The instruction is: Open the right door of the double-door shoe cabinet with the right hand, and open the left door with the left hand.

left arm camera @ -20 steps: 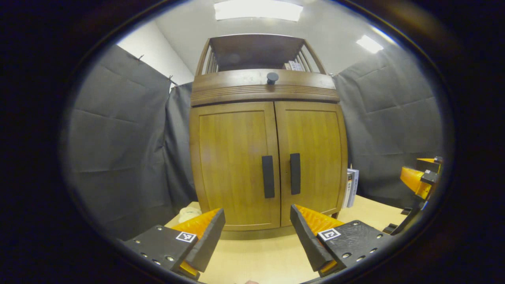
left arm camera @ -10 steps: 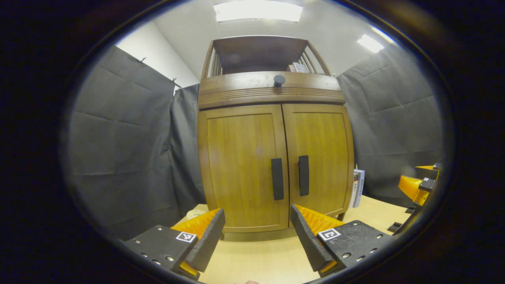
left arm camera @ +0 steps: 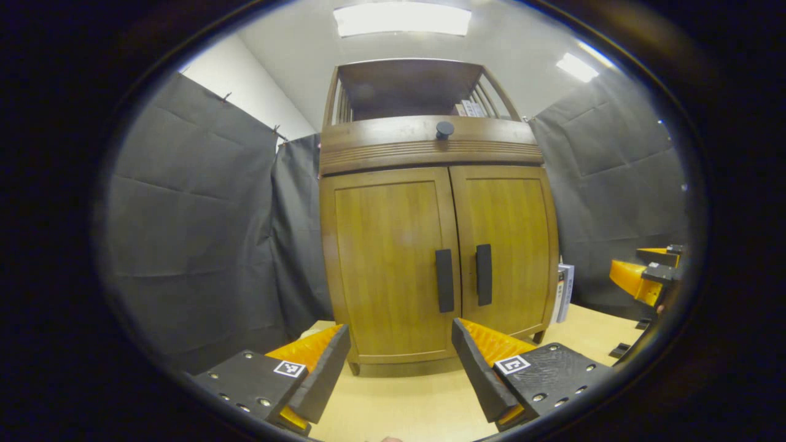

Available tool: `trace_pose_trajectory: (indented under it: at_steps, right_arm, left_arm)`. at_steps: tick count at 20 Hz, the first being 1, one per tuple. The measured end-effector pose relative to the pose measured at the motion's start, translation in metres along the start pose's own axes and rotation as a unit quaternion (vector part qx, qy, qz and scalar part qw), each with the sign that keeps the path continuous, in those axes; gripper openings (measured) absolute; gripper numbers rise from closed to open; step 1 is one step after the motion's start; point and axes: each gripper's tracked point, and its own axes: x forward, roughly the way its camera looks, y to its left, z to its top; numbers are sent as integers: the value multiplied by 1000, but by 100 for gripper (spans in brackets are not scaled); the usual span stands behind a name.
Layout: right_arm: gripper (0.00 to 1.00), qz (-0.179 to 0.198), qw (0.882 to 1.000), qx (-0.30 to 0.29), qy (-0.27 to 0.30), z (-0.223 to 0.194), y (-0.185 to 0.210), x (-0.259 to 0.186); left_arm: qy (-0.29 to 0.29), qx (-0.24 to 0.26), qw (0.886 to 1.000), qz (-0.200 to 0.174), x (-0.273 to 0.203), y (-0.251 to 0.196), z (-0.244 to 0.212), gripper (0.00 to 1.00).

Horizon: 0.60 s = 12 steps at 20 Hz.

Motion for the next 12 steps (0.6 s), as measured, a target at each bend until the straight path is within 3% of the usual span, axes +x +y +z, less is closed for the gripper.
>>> trace_pose_trajectory:
  at_steps: [6, 7, 8, 9, 12]
  right_arm:
    - [96, 39, 999, 27, -12, 16, 30, 39]
    - [96, 43, 998, 31, -15, 17, 34, 47]
    - [95, 49, 998, 34, -17, 20, 40, 54]
    - [95, 54, 998, 35, -20, 20, 45, 60]
    - [95, 69, 997, 34, -19, 18, 61, 81]
  left_arm:
    - [-3, -3, 1000, 26, -15, 26, 0, 100]
    - [-4, -1, 999, 32, -18, 30, 1, 95]
    - [-5, 1, 999, 38, -21, 36, -1, 100]
    - [-5, 3, 999, 45, -22, 41, 0, 95]
    - [-4, 7, 998, 62, -32, 57, 1, 99]
